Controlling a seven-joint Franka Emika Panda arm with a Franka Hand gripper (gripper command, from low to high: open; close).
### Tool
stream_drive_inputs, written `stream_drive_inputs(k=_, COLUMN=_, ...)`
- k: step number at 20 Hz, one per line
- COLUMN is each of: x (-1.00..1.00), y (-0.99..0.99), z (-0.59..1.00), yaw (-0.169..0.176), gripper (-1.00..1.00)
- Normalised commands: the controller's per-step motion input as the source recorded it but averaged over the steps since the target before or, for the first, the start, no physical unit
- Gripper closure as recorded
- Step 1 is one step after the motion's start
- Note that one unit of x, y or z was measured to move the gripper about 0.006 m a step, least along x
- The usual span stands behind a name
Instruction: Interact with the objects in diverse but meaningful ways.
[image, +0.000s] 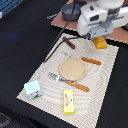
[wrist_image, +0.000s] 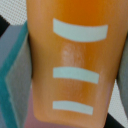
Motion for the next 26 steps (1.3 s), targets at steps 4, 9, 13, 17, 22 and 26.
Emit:
stream_drive_inputs(k=4, x=-0.31, y=-0.43, z=0.59, yaw=-0.002, gripper=1.00)
stream_drive_inputs(k=9, x=-0.36, y=-0.64, z=0.26, yaw=-0.018, gripper=1.00)
stream_drive_inputs(k=13, x=-0.37, y=-0.77, z=0.02, yaw=-0.033, gripper=1.00)
stream_drive_inputs(k=17, x=-0.33, y=-0.83, z=0.00, yaw=-0.012, gripper=1.00)
stream_drive_inputs(k=22, x=-0.33, y=-0.82, z=-0.05, yaw=-0.003, gripper=1.00)
stream_drive_inputs(k=26, x=-0.32, y=-0.80, z=-0.13, yaw=-0.004, gripper=1.00)
